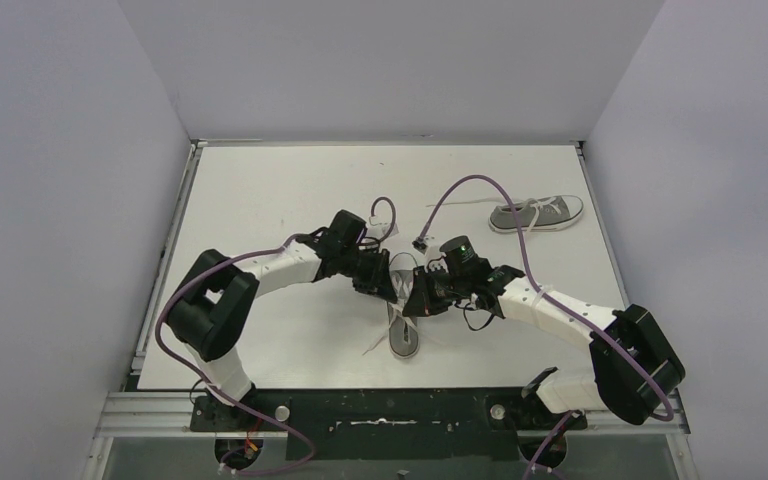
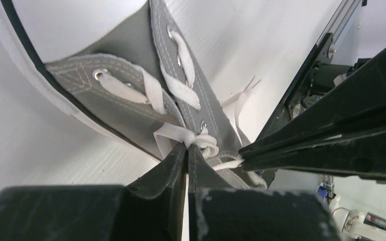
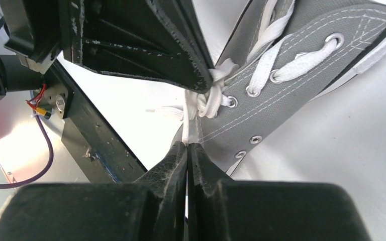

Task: Tie the shoes
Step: Cross the shoelace with the shoelace.

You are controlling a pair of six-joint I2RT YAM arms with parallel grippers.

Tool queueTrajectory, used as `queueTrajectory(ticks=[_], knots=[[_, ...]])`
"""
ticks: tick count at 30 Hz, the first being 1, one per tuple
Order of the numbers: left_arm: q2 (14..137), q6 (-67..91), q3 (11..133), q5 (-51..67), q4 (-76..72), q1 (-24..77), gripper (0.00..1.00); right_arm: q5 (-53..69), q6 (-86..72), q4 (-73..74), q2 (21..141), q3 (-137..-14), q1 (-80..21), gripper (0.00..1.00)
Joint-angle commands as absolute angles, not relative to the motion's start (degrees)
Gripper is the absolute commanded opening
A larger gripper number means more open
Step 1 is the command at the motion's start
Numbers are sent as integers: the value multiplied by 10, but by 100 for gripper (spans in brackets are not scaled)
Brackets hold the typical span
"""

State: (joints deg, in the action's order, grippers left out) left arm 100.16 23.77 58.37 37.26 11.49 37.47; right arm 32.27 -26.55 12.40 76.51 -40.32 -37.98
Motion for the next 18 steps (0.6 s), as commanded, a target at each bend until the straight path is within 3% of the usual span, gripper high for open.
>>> queueTrajectory(ticks=[1, 11, 18], knots=[[959, 292, 544, 410, 15, 370, 0, 300, -283, 85, 759, -404, -385, 0], [924, 408, 453, 420, -183, 367, 0, 298, -293, 87, 764, -410, -386, 0], [903, 408, 432, 420, -199, 367, 0, 263, -299, 105, 758, -414, -387, 0]])
